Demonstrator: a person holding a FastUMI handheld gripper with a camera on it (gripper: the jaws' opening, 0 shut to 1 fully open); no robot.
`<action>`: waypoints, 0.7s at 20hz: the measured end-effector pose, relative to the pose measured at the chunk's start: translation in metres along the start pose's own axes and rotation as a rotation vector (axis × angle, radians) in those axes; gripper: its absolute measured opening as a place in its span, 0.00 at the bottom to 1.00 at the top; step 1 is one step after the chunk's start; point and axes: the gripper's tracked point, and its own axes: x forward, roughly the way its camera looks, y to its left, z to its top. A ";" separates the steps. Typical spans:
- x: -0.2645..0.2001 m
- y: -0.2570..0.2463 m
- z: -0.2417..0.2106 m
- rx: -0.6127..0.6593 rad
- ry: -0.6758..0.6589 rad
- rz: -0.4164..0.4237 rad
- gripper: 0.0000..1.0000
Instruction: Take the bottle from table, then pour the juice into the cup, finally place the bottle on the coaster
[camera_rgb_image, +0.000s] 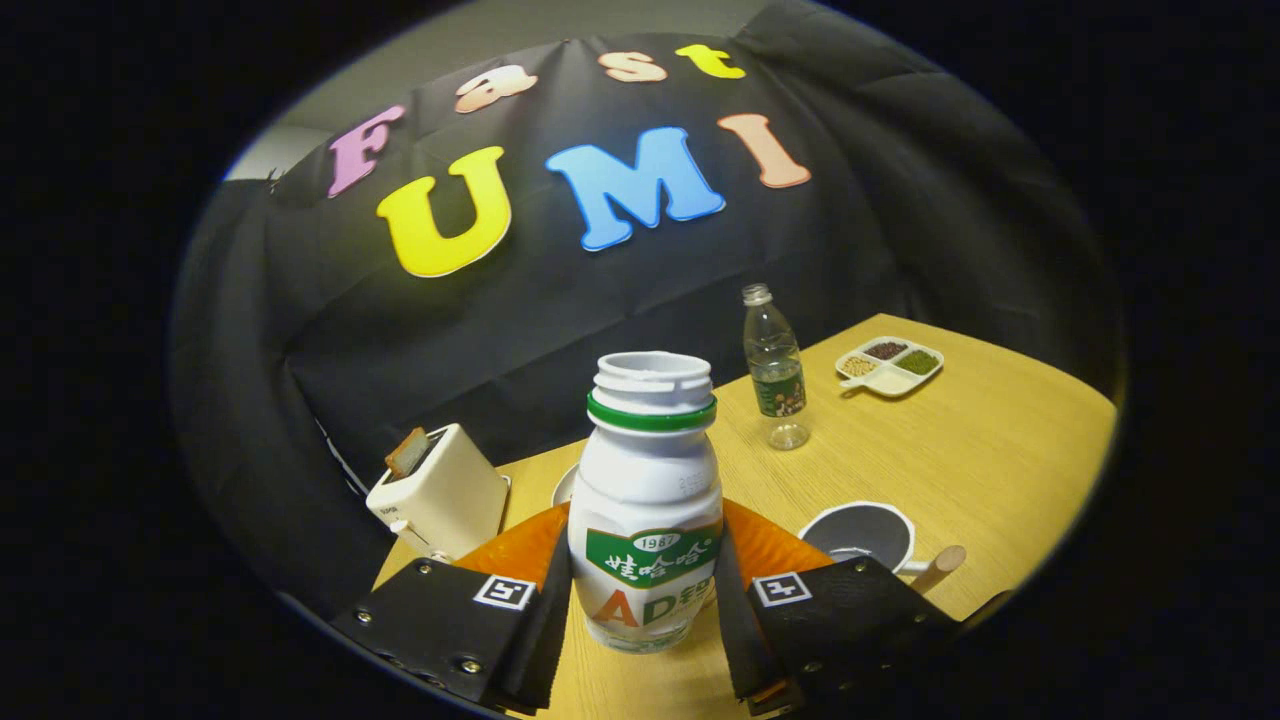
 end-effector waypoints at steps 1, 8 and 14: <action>-0.002 0.006 0.007 -0.067 -0.022 -0.002 0.64; 0.002 0.059 0.037 -0.589 -0.161 0.004 0.64; 0.022 0.063 0.028 -0.530 -0.164 0.012 0.65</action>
